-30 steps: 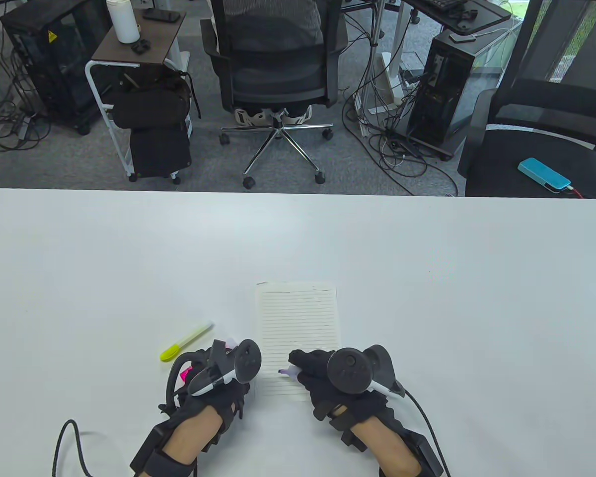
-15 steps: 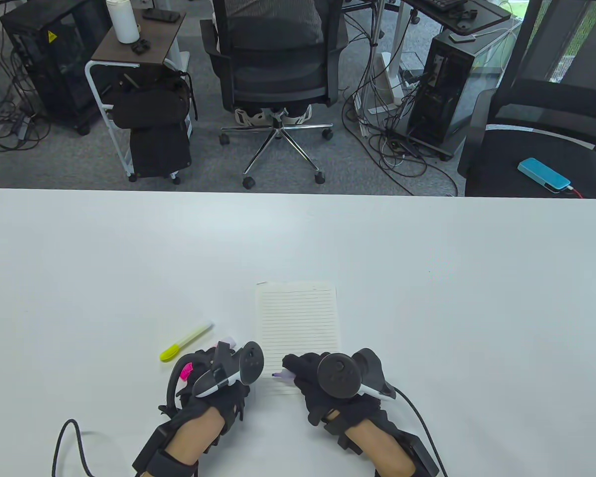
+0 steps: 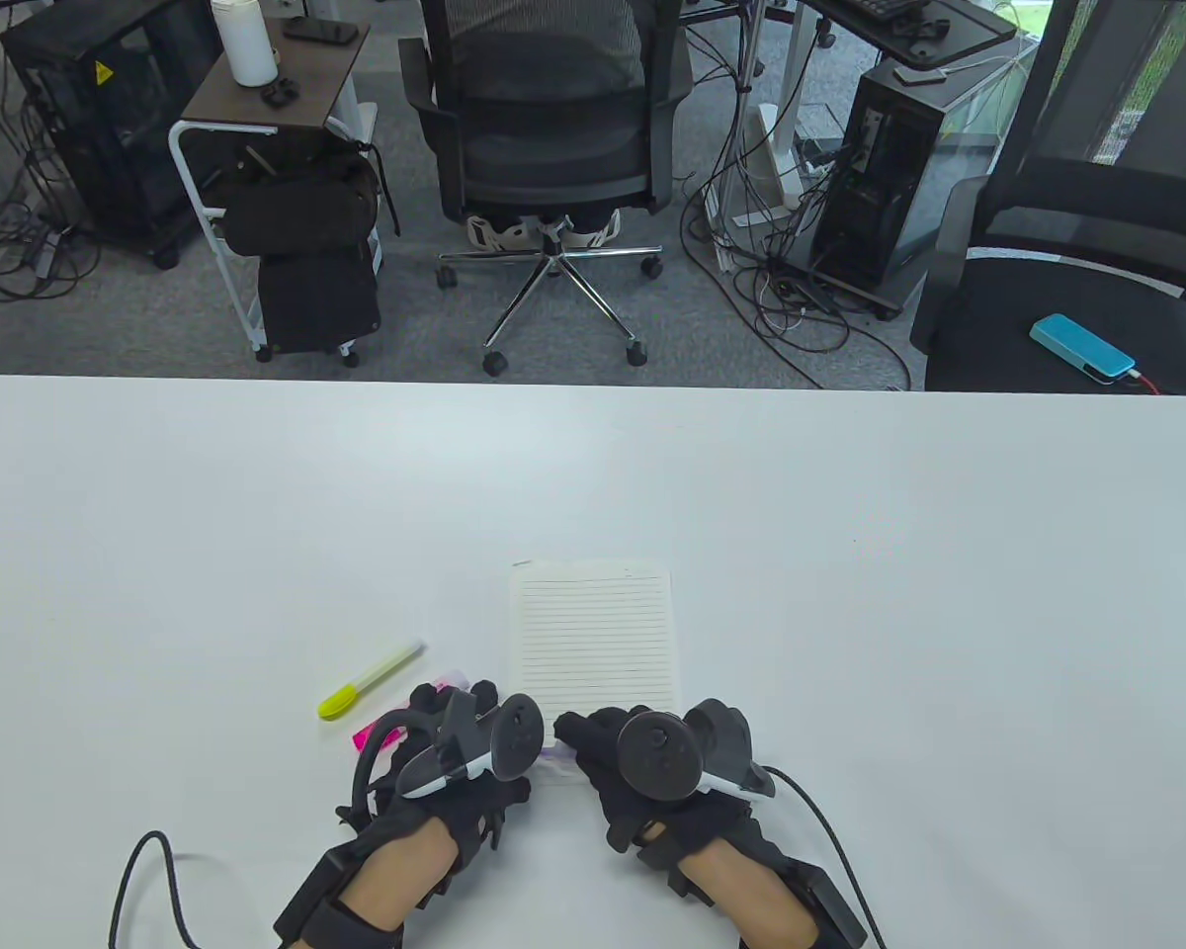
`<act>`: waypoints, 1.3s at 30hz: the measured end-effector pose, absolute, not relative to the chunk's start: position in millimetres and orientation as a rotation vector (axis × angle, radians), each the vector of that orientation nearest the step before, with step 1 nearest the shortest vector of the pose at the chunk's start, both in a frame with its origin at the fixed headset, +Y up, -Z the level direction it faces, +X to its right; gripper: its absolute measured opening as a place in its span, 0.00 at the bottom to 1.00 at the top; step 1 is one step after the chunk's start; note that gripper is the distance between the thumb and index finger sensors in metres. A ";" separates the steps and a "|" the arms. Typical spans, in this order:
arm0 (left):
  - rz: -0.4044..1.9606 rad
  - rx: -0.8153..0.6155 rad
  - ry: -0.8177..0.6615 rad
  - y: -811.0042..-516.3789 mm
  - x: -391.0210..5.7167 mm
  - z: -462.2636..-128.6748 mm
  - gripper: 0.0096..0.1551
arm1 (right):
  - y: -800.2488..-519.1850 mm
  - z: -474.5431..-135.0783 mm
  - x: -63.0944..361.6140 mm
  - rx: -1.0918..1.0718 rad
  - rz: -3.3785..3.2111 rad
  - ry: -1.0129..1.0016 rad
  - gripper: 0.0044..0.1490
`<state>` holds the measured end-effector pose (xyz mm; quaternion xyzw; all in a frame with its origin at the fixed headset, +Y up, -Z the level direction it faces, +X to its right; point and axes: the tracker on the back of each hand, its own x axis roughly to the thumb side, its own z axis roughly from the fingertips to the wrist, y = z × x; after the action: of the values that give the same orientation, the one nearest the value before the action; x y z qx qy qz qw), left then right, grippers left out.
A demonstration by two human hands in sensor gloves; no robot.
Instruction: Apply highlighter ink on paper
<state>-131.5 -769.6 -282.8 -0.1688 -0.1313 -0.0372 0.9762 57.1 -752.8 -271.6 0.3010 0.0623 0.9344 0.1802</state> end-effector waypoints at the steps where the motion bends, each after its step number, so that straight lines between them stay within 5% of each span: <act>1: -0.071 -0.352 -0.260 -769.9 -131.9 -282.6 0.44 | -753.5 -271.6 56.3 0.852 2.643 0.179 0.26; 19: -0.034 -0.397 -0.247 -770.2 -133.9 -282.3 0.44 | -748.5 -270.6 51.2 0.837 2.670 0.313 0.25; 39: -0.026 -0.428 -0.236 -769.8 -134.7 -281.7 0.44 | -749.6 -271.2 51.0 0.786 2.810 0.171 0.26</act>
<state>-134.7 -769.8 -281.7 -0.2121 -0.1170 -0.0129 0.9701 51.0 -749.6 -271.2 0.2672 0.0581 0.9557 0.1092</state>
